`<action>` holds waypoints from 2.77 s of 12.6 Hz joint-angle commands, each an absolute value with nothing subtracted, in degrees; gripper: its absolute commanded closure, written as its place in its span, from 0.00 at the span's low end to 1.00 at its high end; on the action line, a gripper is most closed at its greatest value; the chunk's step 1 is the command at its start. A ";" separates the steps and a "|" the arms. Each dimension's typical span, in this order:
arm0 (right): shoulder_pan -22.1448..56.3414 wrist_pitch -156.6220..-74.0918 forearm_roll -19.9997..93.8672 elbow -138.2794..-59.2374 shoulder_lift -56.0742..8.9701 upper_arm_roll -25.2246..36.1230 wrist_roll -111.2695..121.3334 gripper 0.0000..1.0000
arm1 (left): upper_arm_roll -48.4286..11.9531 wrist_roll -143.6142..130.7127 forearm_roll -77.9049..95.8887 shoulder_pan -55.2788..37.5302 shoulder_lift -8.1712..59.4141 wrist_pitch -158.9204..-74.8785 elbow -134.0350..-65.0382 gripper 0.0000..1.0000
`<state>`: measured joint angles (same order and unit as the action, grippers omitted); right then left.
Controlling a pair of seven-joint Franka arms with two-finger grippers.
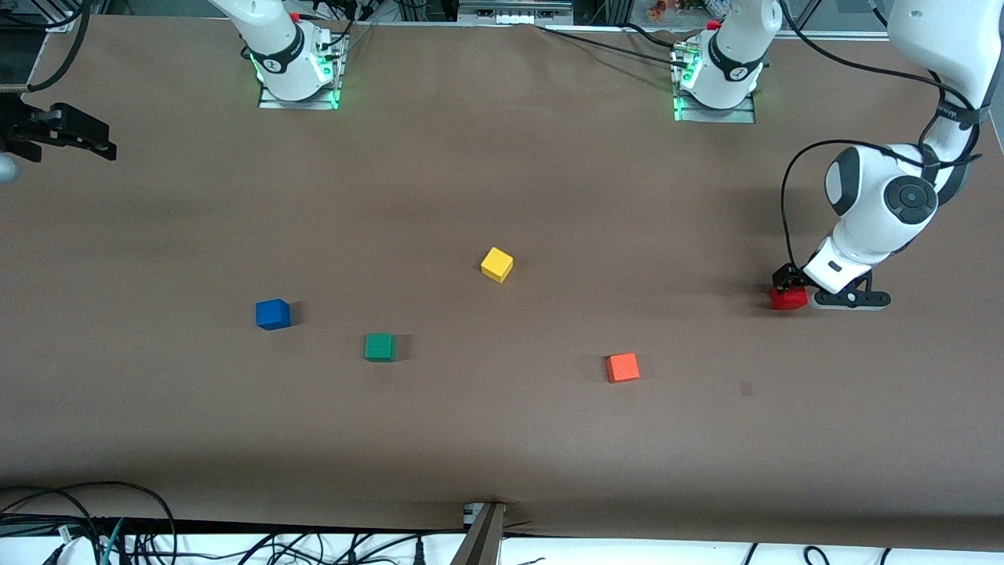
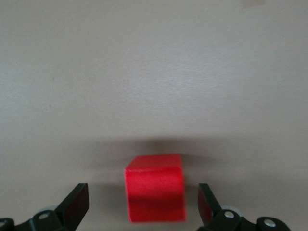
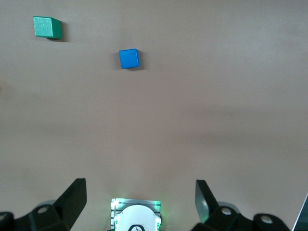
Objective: Pass red block to right arm, stack on blue
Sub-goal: 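Lower the left gripper onto the red cube and close it, then lift the red cube with the left gripper while the right gripper advances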
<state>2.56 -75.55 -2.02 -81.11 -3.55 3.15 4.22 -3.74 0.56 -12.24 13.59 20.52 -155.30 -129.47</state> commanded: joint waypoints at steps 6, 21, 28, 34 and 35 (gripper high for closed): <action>2.20 -75.67 -2.29 -80.25 -4.65 2.99 5.10 0.00 | -6.06 0.35 -12.83 14.94 23.64 -157.41 -128.67 0.00; 3.43 -76.11 -0.26 -79.63 -9.49 2.46 4.31 0.00 | -9.48 1.41 -12.83 15.47 19.52 -153.30 -127.01 0.87; 2.72 -77.43 6.13 -79.45 -13.80 2.90 5.37 0.00 | -13.36 5.69 -0.21 15.47 19.16 -133.35 -116.03 0.86; 2.55 -77.34 25.28 -79.80 -20.47 2.90 5.10 0.00 | -15.28 29.40 33.86 14.85 20.82 -125.95 -112.15 0.85; 2.20 -77.34 28.71 -79.80 -21.44 2.99 5.10 0.00 | -16.34 33.18 38.88 14.59 21.35 -125.95 -112.15 0.85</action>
